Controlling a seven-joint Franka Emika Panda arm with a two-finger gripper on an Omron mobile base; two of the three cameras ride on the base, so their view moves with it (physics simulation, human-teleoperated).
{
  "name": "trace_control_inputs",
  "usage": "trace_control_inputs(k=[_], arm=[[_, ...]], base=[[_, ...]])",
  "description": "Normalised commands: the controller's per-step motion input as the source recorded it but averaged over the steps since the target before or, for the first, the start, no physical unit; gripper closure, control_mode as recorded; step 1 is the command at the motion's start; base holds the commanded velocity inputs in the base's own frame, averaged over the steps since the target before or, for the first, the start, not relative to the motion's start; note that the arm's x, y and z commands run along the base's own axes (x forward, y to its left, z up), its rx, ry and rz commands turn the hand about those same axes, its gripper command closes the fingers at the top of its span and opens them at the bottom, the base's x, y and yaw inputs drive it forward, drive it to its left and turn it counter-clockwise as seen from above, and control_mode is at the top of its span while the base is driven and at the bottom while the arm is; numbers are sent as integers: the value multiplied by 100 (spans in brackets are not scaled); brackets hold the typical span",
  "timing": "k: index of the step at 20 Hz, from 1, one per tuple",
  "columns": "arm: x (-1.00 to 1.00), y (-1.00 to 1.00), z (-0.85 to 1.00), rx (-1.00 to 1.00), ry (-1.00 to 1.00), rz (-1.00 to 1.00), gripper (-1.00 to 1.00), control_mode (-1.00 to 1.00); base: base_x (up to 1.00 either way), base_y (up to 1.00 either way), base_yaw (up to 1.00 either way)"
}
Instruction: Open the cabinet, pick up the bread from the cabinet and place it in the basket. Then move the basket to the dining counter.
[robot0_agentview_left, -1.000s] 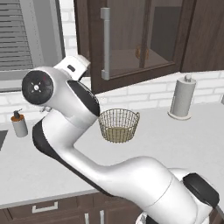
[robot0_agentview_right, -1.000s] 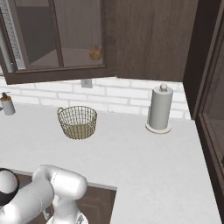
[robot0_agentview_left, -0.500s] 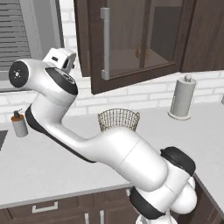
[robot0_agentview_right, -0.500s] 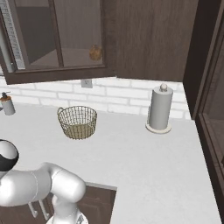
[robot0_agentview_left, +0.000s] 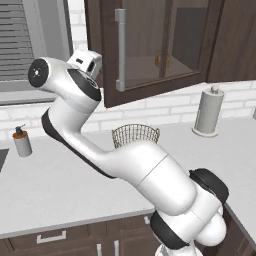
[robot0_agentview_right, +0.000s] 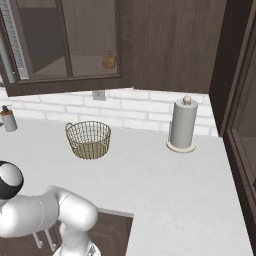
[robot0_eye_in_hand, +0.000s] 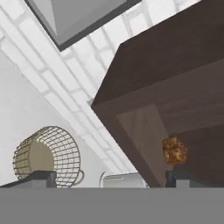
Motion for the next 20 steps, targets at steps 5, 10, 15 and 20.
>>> trace_control_inputs(k=[5, 10, 15, 20], arm=[[-20, -75, 0, 0, -1, 0, -100, -100], [-81, -91, 5, 0, -7, -1, -100, -100], [-70, -100, 14, 0, -4, -8, -100, -100], [-58, -100, 12, 0, 0, -13, -100, -100]], base=[[0, 0, 0], [0, 0, 0], [0, 0, 0], [0, 0, 0]])
